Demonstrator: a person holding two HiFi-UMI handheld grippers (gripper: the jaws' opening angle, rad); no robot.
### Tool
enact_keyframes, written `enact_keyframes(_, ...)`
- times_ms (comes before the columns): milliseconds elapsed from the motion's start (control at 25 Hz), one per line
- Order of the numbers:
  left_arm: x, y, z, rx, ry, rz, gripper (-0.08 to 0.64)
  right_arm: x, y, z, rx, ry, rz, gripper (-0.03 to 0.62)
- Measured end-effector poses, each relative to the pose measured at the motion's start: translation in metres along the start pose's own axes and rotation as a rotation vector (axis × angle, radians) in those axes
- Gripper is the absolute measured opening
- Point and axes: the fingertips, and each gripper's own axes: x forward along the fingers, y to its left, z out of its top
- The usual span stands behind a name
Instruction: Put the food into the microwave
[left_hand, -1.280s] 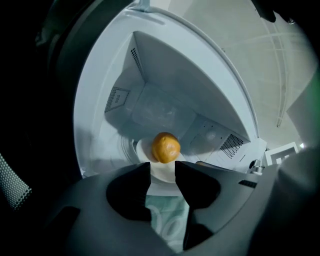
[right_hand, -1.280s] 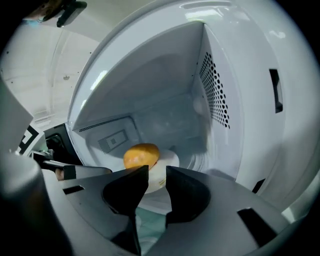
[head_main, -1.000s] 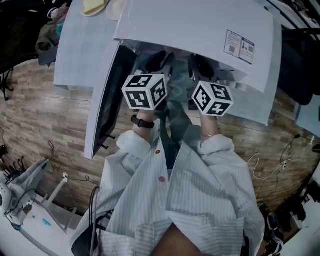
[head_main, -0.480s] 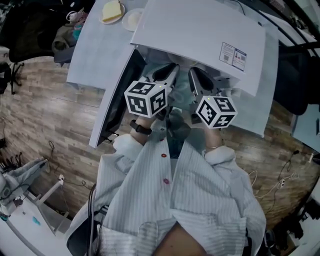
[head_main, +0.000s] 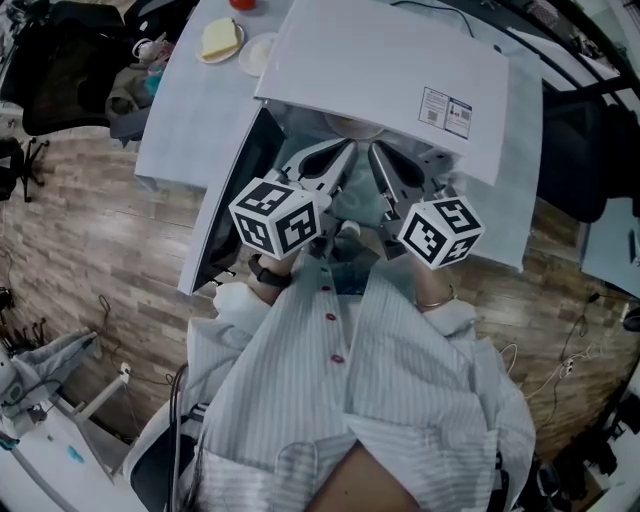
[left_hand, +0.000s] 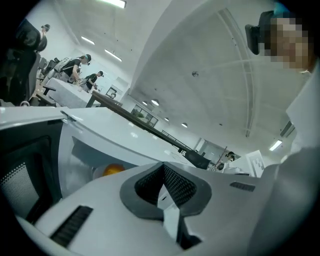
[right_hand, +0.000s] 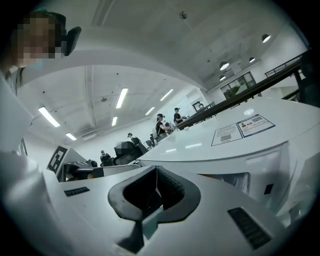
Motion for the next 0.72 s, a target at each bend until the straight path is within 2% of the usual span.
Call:
enact_keyframes(240,-0.001,-0.018,0.003,0.001,-0.008,-0.046,0.009,-0.016,0.005,0.009,-0.025,-0.022,0.022,0.032)
enact_keyframes(720,0.01,-0.027,0.006,0.022,-0.025,-0.049,0.009,-0.025,-0.005,0.026,-0.007,-0.065,0.043,0.032)
